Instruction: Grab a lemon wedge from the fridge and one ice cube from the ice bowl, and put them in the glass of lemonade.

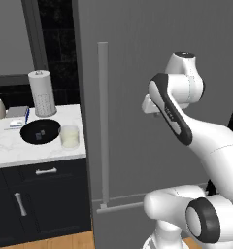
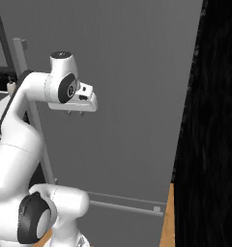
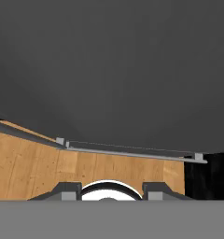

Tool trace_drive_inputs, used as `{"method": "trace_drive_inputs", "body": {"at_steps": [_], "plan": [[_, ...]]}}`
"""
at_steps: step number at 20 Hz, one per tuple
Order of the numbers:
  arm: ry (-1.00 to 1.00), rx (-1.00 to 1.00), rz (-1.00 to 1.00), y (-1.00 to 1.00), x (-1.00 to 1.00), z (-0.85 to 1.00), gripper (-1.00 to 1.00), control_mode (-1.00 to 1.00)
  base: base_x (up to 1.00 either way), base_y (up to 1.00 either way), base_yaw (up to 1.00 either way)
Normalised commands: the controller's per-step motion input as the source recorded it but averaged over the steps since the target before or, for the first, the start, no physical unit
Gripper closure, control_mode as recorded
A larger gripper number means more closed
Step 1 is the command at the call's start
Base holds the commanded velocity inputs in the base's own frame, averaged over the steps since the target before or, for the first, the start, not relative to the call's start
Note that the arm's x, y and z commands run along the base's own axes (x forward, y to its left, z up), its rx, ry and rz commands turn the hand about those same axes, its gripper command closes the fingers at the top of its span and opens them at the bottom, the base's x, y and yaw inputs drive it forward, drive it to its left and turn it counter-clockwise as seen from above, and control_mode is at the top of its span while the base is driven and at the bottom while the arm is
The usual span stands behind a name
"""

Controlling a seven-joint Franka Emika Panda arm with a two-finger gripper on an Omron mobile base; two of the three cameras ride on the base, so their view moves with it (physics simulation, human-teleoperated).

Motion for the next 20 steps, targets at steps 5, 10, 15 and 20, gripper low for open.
{"method": "trace_drive_inputs", "body": {"at_steps": [5, 10, 15, 20], "plan": [[0.1, 0.03, 0.0, 0.0, 0.02, -0.1, -1.0, -1.0, 0.0, 0.0, 0.0], [0.02, 0.0, 0.0, 0.0, 0.0, 0.0, -1.0, -1.0, 0.0, 0.0, 0.0], [0.0, 0.0, 0.0, 0.0, 0.0, 0.0, -1.0, -1.0, 0.0, 0.0, 0.0], [0.0, 0.0, 0.0, 0.0, -0.13, 0.0, -1.0, -1.0, 0.0, 0.0, 0.0]]}}
